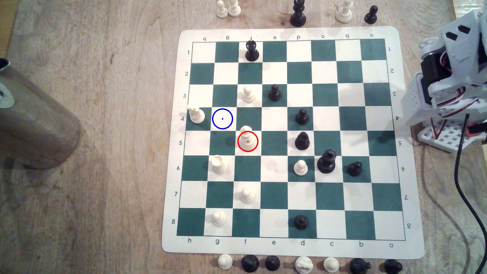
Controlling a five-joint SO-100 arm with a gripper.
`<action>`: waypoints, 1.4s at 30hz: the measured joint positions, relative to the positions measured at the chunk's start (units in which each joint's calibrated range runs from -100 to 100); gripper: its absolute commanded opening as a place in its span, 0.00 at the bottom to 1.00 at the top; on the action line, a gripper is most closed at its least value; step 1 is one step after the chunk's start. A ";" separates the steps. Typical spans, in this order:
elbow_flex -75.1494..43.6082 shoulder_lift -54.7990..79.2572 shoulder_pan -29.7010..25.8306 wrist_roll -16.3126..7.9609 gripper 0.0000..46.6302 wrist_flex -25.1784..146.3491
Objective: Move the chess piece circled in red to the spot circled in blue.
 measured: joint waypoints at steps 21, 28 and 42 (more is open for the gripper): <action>-26.39 0.17 -4.87 0.00 0.00 72.83; -39.22 0.25 -2.21 -0.20 0.00 108.61; -45.37 8.97 1.62 -2.78 0.32 159.20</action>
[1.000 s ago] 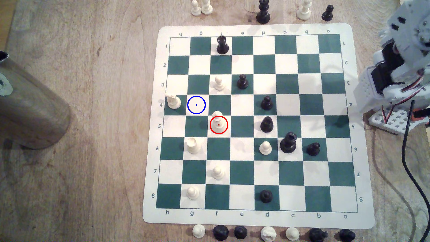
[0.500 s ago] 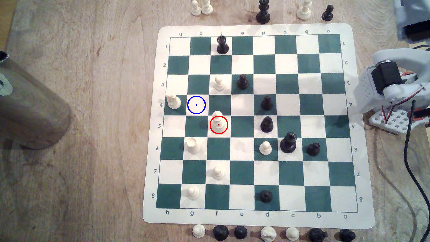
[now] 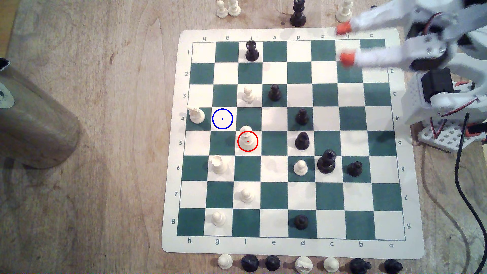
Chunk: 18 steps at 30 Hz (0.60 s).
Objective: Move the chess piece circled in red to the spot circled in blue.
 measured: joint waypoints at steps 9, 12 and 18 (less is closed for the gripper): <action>-6.24 16.00 -4.42 -2.54 0.48 6.77; -9.94 20.95 -6.64 -4.10 0.49 6.85; -16.54 33.26 -6.27 -6.74 0.51 4.78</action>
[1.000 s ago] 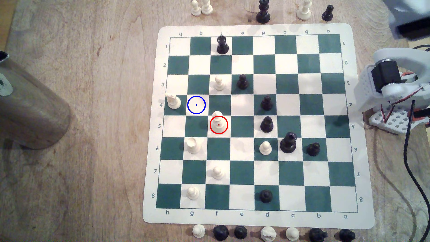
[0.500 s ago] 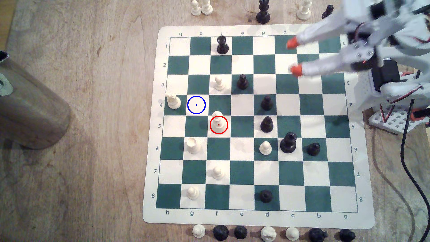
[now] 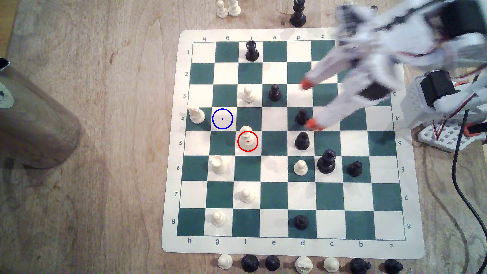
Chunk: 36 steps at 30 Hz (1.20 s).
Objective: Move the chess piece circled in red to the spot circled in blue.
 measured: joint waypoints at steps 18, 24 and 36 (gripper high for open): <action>-22.68 37.29 2.21 -8.01 0.46 -0.88; -25.31 42.73 2.51 -8.60 0.46 -0.88; -30.00 52.79 3.69 -8.64 0.43 -3.19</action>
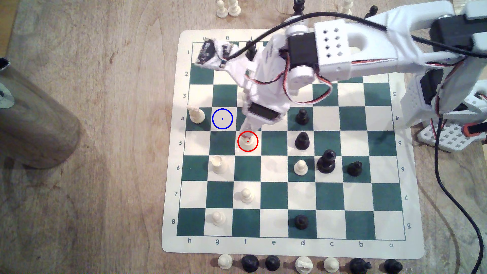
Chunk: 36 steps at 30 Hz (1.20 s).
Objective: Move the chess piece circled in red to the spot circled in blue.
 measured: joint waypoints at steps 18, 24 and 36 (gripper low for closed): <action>-1.27 7.04 -1.55 -0.24 0.39 -2.07; -1.27 7.88 -1.55 -0.24 0.38 -2.55; -1.27 9.55 -2.80 -0.83 0.36 -2.87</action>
